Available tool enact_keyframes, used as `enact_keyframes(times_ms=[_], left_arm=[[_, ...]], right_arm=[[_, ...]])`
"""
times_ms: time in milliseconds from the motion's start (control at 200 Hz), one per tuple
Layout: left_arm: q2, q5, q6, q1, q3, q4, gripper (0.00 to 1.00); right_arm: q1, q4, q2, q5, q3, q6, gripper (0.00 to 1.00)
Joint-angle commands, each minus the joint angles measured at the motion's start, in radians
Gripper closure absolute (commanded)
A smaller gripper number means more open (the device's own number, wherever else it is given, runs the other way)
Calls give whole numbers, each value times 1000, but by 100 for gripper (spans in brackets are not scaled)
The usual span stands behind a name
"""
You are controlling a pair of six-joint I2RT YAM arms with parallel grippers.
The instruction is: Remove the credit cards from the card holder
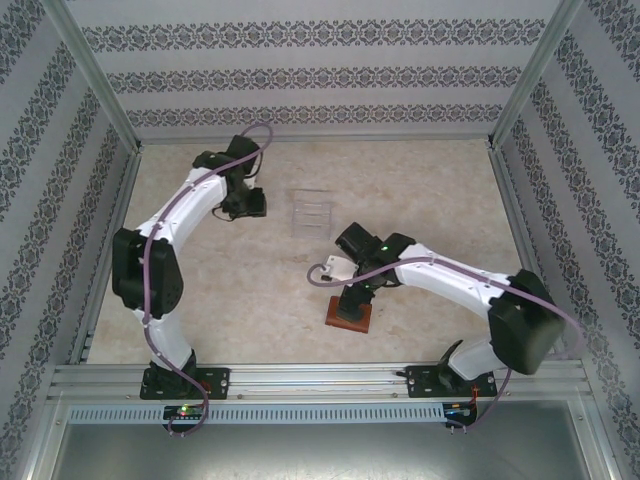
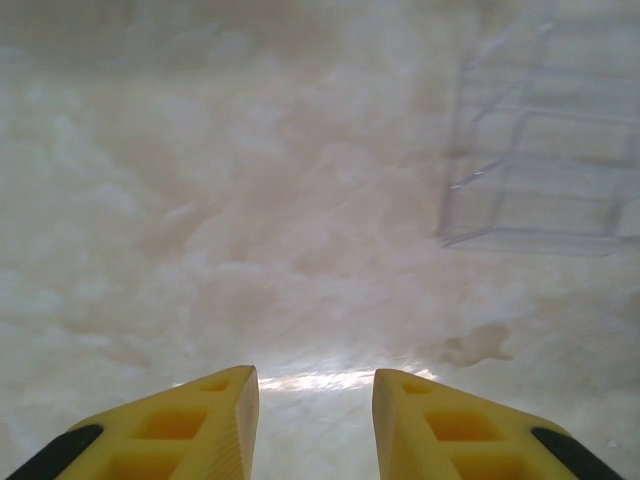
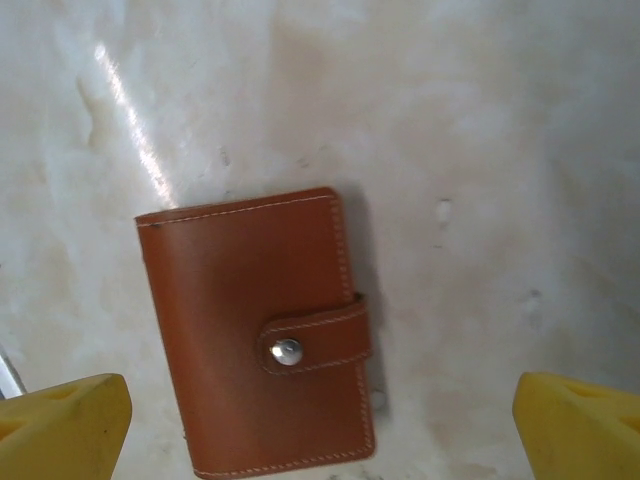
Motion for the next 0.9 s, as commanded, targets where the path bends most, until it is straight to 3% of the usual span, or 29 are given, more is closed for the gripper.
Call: enact_keyframes(times_ms=[0, 325, 665, 894], left_arm=[[-84, 17, 57, 56, -77, 57, 64], [-170, 18, 83, 96, -140, 37, 60], [-226, -151, 189, 96, -151, -12, 58], [-222, -133, 171, 96, -201, 30, 57]], right_arm=[[28, -51, 63, -7, 35, -52, 2], [80, -43, 203, 45, 42, -55, 2], [95, -43, 274, 92, 47, -58, 2], [101, -47, 283, 68, 62, -50, 15]])
